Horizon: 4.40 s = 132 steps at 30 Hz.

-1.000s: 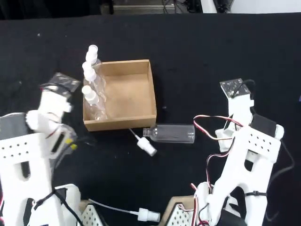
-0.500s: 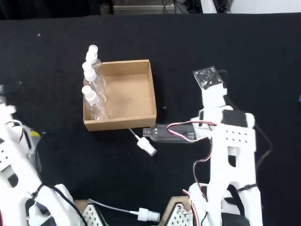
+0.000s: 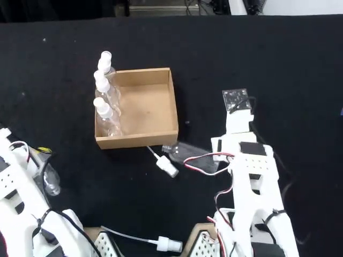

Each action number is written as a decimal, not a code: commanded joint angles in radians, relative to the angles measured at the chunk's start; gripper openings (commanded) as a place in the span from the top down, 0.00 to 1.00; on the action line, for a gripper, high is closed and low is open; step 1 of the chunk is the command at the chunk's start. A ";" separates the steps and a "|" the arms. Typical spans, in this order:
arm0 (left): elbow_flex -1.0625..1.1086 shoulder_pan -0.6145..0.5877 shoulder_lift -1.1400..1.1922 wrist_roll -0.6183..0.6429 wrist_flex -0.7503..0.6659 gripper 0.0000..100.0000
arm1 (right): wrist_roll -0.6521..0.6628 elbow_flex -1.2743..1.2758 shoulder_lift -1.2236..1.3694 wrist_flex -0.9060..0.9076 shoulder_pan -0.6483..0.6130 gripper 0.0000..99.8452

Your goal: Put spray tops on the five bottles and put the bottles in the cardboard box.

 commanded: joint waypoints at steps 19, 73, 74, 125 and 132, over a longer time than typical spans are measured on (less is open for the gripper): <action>-0.283 -0.119 0.252 0.003 0.138 0.70 | -0.002 0.002 -0.010 -0.023 -0.012 0.83; -0.805 0.173 0.261 -0.198 0.623 0.92 | -0.003 -0.002 -0.010 -0.023 0.051 0.83; -0.748 0.163 0.261 -0.193 0.591 0.92 | -0.003 -0.002 -0.010 -0.023 0.051 0.83; -0.194 -0.389 0.477 -0.779 -0.502 0.72 | 0.000 0.004 -0.010 -0.028 0.046 0.83; -0.199 -0.435 0.476 -0.907 -0.499 0.72 | 0.002 0.002 -0.010 -0.026 0.046 0.83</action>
